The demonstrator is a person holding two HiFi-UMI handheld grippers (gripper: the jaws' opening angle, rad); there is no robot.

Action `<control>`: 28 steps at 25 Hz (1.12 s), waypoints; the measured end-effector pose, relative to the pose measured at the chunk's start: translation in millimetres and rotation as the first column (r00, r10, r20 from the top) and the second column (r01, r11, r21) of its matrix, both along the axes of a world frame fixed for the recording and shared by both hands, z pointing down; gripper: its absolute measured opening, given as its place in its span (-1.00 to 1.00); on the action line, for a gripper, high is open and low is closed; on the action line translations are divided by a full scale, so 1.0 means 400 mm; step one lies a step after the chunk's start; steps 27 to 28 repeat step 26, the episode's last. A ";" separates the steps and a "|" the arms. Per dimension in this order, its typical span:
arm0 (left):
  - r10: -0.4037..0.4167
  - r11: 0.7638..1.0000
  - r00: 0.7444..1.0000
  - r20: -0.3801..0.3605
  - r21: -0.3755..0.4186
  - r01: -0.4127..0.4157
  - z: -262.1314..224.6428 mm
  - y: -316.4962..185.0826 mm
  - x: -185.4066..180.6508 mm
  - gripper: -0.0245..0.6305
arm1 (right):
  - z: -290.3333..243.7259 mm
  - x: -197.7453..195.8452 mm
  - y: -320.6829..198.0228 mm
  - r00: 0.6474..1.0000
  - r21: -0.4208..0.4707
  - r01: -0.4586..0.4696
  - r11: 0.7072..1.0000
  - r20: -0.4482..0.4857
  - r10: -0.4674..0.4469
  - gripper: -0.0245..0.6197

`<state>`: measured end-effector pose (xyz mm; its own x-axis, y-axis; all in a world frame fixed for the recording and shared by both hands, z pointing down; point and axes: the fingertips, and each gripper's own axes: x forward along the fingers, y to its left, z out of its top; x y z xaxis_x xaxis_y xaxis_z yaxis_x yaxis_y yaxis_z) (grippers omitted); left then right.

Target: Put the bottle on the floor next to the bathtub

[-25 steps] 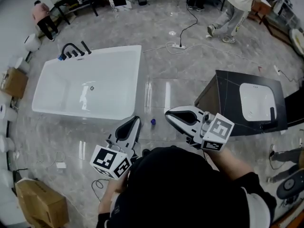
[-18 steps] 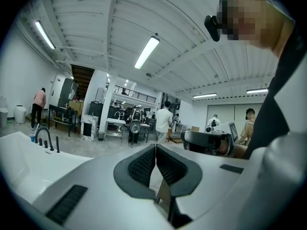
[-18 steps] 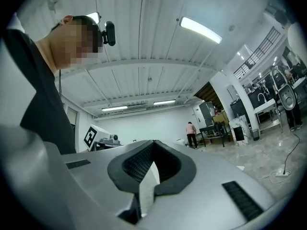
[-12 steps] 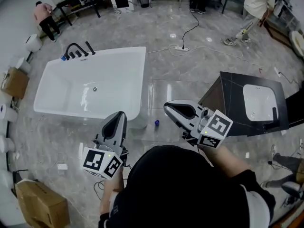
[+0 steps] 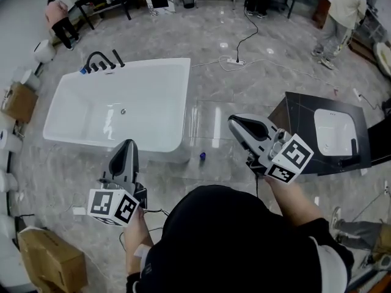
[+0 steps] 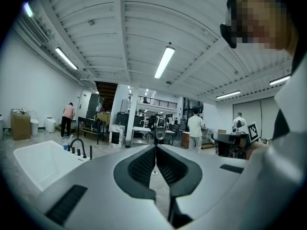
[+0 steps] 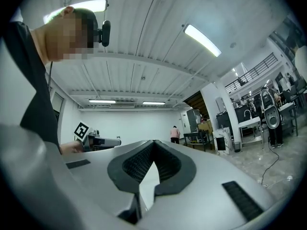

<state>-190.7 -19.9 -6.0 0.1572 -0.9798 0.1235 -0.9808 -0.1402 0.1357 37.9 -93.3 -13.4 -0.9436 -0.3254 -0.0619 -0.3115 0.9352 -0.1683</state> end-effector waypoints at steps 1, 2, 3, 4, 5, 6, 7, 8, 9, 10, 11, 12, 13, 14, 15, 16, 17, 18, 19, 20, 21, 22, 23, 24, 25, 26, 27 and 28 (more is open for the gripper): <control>0.004 1.000 1.000 -0.002 -0.003 -0.004 0.007 -0.009 0.007 -0.87 | 0.009 0.001 -0.001 1.000 -0.001 0.000 1.000 -0.006 0.000 -0.84; 0.012 1.000 1.000 -0.005 -0.004 -0.012 0.014 -0.023 0.018 -0.87 | 0.019 -0.002 -0.002 1.000 -0.001 0.003 1.000 -0.014 -0.003 -0.84; 0.024 1.000 1.000 -0.007 -0.002 -0.024 0.018 -0.040 0.031 -0.87 | 0.029 -0.008 -0.003 1.000 -0.002 0.006 1.000 -0.022 -0.006 -0.84; 0.040 0.999 0.999 -0.009 0.002 -0.040 0.019 -0.056 0.046 -0.87 | 0.037 -0.020 -0.002 0.999 -0.001 0.011 1.000 -0.031 -0.011 -0.84; 0.058 0.998 0.998 -0.008 0.006 -0.058 0.017 -0.068 0.060 -0.87 | 0.043 -0.034 0.001 0.999 0.001 0.017 1.000 -0.039 -0.017 -0.84; 0.077 0.997 0.997 -0.004 0.009 -0.077 0.014 -0.076 0.074 -0.87 | 0.045 -0.049 0.006 0.999 0.005 0.024 1.000 -0.045 -0.024 -0.84; 0.095 0.995 0.996 0.002 0.011 -0.095 0.010 -0.080 0.088 -0.87 | 0.044 -0.062 0.013 0.998 0.010 0.032 0.999 -0.051 -0.031 -0.84; 0.110 0.994 0.994 0.006 0.012 -0.110 0.006 -0.083 0.101 -0.87 | 0.041 -0.072 0.020 0.998 0.016 0.040 0.999 -0.057 -0.039 -0.84; 0.122 0.992 0.993 0.008 0.013 -0.122 0.004 -0.083 0.111 -0.87 | 0.039 -0.081 0.027 0.997 0.022 0.047 0.999 -0.063 -0.046 -0.84; 0.130 0.991 0.992 0.009 0.013 -0.130 0.003 -0.083 0.117 -0.87 | 0.037 -0.088 0.033 0.996 0.027 0.054 0.998 -0.068 -0.052 -0.84; 0.134 0.991 0.991 0.009 0.012 -0.134 0.004 -0.081 0.119 -0.87 | 0.036 -0.094 0.038 0.996 0.030 0.060 0.998 -0.072 -0.057 -0.84; 0.135 0.991 0.991 0.009 0.010 -0.135 0.005 -0.079 0.119 -0.87 | 0.036 -0.098 0.042 0.995 0.029 0.063 0.998 -0.073 -0.061 -0.84; 0.136 0.991 0.991 0.008 0.008 -0.136 0.008 -0.077 0.118 -0.87 | 0.036 -0.100 0.044 0.995 0.026 0.064 0.998 -0.073 -0.062 -0.84; 0.136 0.991 0.991 0.007 0.005 -0.136 0.011 -0.076 0.117 -0.87 | 0.038 -0.099 0.045 0.996 0.022 0.063 0.998 -0.072 -0.062 -0.84; 0.136 0.991 0.991 0.005 0.001 -0.136 0.013 -0.074 0.117 -0.87 | 0.041 -0.096 0.046 0.996 0.017 0.061 0.998 -0.071 -0.060 -0.84; 0.136 0.991 0.991 0.005 -0.002 -0.136 0.015 -0.072 0.118 -0.87 | 0.044 -0.094 0.047 0.996 0.012 0.060 0.998 -0.071 -0.059 -0.84; 0.136 0.991 0.991 0.005 -0.004 -0.136 0.017 -0.070 0.119 -0.87 | 0.046 -0.091 0.048 0.996 0.008 0.059 0.998 -0.071 -0.058 -0.84; 0.136 0.991 0.991 0.005 -0.006 -0.136 0.019 -0.068 0.120 -0.87 | 0.047 -0.089 0.049 0.996 0.007 0.058 0.998 -0.071 -0.058 -0.84; 0.137 0.991 0.991 0.004 -0.006 -0.137 0.020 -0.067 0.122 -0.87 | 0.047 -0.088 0.051 0.996 0.007 0.058 0.998 -0.071 -0.058 -0.84; 0.138 0.990 0.990 0.004 -0.006 -0.138 0.020 -0.065 0.124 -0.87 | 0.046 -0.089 0.053 0.996 0.009 0.059 0.998 -0.072 -0.058 -0.84; 0.141 0.990 0.990 0.005 -0.007 -0.141 0.021 -0.064 0.125 -0.87 | 0.046 -0.090 0.056 0.996 0.011 0.061 0.998 -0.072 -0.060 -0.84; 0.144 0.990 0.990 0.006 -0.007 -0.144 0.021 -0.062 0.126 -0.87 | 0.044 -0.093 0.058 0.995 0.014 0.063 0.998 -0.073 -0.062 -0.84; 0.147 0.989 0.989 0.007 -0.007 -0.147 0.020 -0.061 0.127 -0.87 | 0.043 -0.097 0.060 0.995 0.015 0.066 0.998 -0.074 -0.065 -0.84; 0.150 0.989 0.989 0.008 -0.007 -0.150 0.020 -0.059 0.129 -0.87 | 0.042 -0.100 0.062 0.995 0.016 0.069 0.997 -0.074 -0.068 -0.84; 0.154 0.988 0.988 0.008 -0.007 -0.154 0.020 -0.058 0.132 -0.87 | 0.041 -0.102 0.064 0.995 0.016 0.072 0.997 -0.074 -0.071 -0.84; 0.158 0.987 0.987 0.008 -0.007 -0.157 0.019 -0.057 0.135 -0.87 | 0.040 -0.105 0.066 0.995 0.017 0.075 0.997 -0.074 -0.073 -0.84; 0.158 0.987 0.987 0.008 -0.007 -0.157 0.019 -0.057 0.135 -0.87 | 0.040 -0.105 0.066 0.995 0.017 0.075 0.997 -0.074 -0.073 -0.84; 0.158 0.987 0.987 0.008 -0.007 -0.157 0.019 -0.057 0.135 -0.87 | 0.040 -0.105 0.066 0.995 0.017 0.075 0.997 -0.074 -0.073 -0.84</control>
